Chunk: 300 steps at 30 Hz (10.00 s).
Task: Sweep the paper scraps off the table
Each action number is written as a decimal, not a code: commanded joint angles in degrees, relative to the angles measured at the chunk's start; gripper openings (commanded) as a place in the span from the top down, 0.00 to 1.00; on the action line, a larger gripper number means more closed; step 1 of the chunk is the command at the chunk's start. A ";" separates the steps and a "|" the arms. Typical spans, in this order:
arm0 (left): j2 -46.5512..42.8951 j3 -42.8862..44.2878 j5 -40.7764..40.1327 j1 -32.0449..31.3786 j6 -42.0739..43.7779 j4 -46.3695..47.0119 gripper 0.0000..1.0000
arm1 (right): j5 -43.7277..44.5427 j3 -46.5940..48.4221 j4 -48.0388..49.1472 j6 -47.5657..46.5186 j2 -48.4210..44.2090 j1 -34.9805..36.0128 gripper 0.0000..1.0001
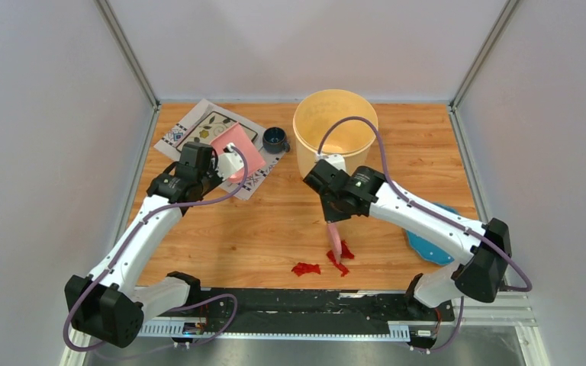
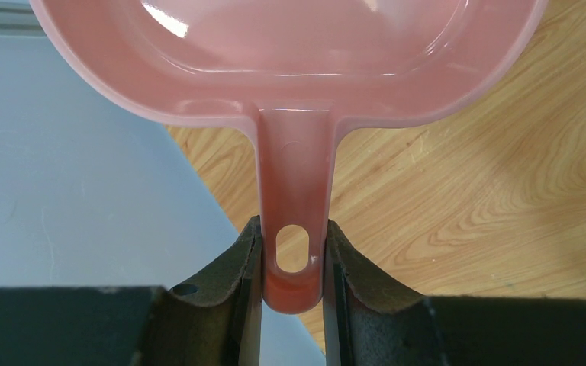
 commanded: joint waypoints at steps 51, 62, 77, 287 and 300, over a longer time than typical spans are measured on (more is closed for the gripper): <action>7.46 -14.03 19.74 -3.72 2.06 -13.81 1.00 | 17.34 0.62 0.65 -3.50 -20.81 7.38 1.00; 11.42 -15.18 20.09 -16.64 -0.22 -14.86 1.00 | 14.66 -7.65 5.36 1.08 -8.34 -0.45 1.00; 16.87 -12.63 26.06 -18.85 -1.46 -14.33 1.00 | -9.20 -6.69 36.32 6.54 -7.78 3.41 1.00; 4.04 -4.90 31.78 27.21 -14.55 -0.45 0.14 | -56.46 9.60 16.53 -51.40 17.61 16.34 0.23; 4.56 -4.72 32.57 27.21 -13.94 -0.89 0.14 | -62.53 -7.36 19.16 -43.40 5.31 -0.70 0.21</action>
